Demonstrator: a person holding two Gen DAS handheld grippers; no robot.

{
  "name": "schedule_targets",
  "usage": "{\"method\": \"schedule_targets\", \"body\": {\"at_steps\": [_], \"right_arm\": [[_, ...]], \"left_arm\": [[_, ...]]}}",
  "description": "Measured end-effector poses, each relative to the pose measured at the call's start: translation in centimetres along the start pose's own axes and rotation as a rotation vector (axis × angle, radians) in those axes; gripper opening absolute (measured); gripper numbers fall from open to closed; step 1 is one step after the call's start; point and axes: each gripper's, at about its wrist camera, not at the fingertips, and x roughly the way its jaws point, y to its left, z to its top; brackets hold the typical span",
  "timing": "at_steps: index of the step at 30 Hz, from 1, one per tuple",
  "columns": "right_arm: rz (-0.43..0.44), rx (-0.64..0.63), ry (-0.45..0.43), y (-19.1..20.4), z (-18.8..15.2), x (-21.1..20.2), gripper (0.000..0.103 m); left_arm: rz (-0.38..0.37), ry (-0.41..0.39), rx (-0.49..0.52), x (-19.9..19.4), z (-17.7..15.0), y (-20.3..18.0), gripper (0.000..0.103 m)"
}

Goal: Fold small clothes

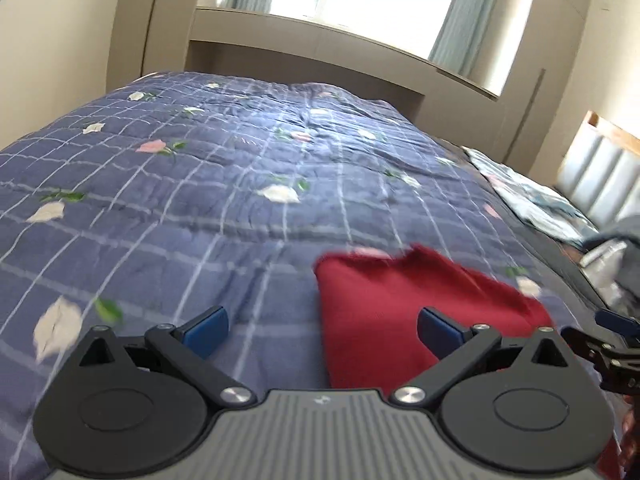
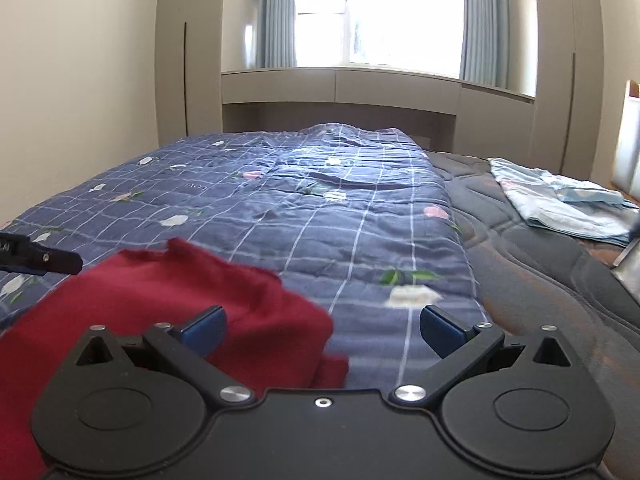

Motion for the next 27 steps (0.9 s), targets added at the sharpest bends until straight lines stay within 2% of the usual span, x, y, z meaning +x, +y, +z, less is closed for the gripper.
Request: {"method": "schedule_targets", "body": {"at_steps": [2, 6, 9, 20, 27], "right_arm": [[0.009, -0.003, 0.007, 0.7, -1.4, -2.0, 0.102], [-0.106, -0.067, 0.036, 1.7, -4.9, -4.4, 0.102], [-0.135, -0.045, 0.024, 1.3, -6.4, -5.2, 0.102], [-0.114, 0.100, 0.034, 0.0, -7.6, -5.0, 0.102], [-0.122, 0.096, 0.016, 0.3, -8.0, -5.1, 0.102]], "left_arm": [[-0.006, 0.002, 0.017, -1.5, -1.6, -0.6, 0.103], [0.019, 0.017, 0.084, -3.3, -4.5, -1.7, 0.102], [0.010, 0.029, 0.102, -3.7, -5.6, -2.0, 0.102], [0.003, 0.070, 0.041, -4.2, -6.3, -1.3, 0.102], [0.012, 0.118, 0.044, -5.6, -7.4, -1.5, 0.102]]}}
